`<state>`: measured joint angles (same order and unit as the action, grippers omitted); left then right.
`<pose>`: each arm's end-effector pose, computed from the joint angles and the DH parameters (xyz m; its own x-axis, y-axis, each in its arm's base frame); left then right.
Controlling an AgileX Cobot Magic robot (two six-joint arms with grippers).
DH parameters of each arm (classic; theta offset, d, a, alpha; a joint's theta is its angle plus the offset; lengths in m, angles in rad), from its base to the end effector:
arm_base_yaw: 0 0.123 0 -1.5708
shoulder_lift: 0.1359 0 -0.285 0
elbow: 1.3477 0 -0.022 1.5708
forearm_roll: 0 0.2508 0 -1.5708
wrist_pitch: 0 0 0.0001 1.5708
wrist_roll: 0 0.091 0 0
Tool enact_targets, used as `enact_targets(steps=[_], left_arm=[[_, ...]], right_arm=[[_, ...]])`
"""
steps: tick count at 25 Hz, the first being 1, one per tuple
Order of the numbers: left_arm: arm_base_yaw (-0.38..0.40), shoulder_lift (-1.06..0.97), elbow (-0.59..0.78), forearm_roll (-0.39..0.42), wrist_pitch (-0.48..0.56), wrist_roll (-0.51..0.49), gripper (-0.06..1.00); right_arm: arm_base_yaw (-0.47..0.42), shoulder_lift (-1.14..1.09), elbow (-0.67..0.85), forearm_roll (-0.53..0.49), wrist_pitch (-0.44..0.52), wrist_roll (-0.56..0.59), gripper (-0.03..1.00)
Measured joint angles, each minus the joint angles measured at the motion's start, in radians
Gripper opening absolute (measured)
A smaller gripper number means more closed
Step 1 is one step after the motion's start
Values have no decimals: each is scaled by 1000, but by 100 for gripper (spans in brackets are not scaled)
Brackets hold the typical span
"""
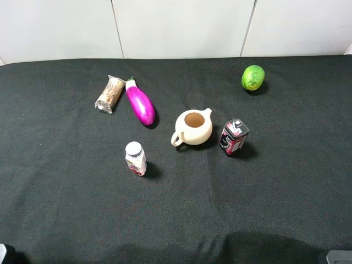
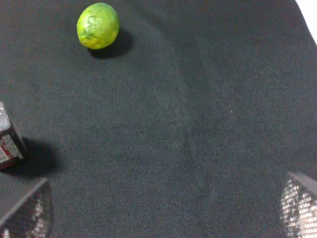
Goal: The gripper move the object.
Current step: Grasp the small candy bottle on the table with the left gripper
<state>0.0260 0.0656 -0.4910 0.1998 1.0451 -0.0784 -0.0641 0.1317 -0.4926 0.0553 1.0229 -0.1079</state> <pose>0.0057 0.0158 0.2773 -0.5038 0.0094 -0.8638 -0.1627 0.9810 0.1056 0.0182 0.0031 0.2774 -0.5422 -0.0443 -0.8391 -0.0184 0.9990 -0.0408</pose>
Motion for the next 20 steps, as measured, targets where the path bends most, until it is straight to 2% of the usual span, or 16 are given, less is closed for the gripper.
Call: enact_targets(steps=[9, 20], left_arm=[[0, 280, -46, 0, -30, 0, 79], [0, 644, -176, 0, -88, 0, 79]], right_arm=[[0, 0, 0, 0, 0, 0, 69], [0, 0, 0, 0, 0, 0, 69]])
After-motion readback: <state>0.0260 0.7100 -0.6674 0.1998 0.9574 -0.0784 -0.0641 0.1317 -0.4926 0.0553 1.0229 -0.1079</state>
